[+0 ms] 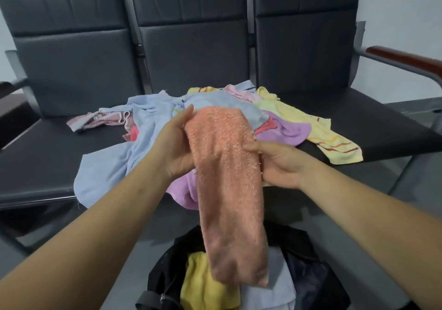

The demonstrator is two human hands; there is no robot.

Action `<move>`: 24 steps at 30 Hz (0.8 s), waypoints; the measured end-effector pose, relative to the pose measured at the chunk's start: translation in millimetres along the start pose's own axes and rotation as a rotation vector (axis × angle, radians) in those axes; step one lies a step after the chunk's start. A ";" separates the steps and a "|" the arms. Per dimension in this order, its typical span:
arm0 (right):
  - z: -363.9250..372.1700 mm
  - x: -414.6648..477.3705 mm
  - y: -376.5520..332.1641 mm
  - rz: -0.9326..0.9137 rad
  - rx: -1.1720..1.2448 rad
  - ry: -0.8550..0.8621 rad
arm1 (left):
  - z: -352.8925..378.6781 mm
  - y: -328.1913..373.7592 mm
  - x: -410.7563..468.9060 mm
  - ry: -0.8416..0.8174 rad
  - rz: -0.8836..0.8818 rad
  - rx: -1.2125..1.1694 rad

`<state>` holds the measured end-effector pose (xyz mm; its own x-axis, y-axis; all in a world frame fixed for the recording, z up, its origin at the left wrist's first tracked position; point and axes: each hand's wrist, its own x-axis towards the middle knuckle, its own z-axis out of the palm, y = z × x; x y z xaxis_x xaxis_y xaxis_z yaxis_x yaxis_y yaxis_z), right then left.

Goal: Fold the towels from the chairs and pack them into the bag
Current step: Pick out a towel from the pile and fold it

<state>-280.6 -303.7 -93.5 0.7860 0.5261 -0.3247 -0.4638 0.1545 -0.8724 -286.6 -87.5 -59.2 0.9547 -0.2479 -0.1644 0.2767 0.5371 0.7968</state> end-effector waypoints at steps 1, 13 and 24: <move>0.3 3.1 -0.7 -0.024 0.058 0.021 | -6.8 -4.1 2.6 -0.047 -0.009 0.086; -3.2 20.9 -24.7 -0.189 0.135 0.192 | -22.1 -19.1 13.6 -0.099 0.057 0.343; 14.3 20.5 11.1 0.079 0.114 -0.115 | -18.6 -4.7 -5.7 -0.169 0.056 -0.046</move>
<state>-275.4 -279.2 -104.6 0.6963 0.6316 -0.3409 -0.5708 0.1993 -0.7965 -291.3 -73.5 -72.8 0.9378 -0.3467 -0.0171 0.2320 0.5894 0.7738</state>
